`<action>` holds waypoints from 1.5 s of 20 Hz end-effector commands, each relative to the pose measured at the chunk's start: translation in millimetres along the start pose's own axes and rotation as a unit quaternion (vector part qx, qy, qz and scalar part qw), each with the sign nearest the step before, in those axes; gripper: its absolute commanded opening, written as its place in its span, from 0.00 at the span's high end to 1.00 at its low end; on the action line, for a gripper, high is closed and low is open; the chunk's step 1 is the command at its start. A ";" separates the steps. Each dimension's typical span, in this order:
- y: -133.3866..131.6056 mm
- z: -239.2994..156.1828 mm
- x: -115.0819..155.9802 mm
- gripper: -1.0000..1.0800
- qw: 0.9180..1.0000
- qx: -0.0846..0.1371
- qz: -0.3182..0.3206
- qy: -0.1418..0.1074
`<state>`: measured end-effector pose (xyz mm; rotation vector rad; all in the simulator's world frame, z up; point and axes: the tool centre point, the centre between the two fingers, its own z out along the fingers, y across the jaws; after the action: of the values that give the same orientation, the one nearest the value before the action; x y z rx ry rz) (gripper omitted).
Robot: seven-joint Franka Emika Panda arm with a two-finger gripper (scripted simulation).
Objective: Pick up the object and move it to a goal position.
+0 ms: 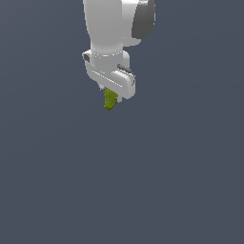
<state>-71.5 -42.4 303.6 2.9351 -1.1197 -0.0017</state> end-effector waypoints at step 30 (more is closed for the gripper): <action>26.9 -191.9 -9.5 1.00 1.000 0.000 -0.001 0.000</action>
<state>-96.6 -56.2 495.1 2.9358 -1.1170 -0.0023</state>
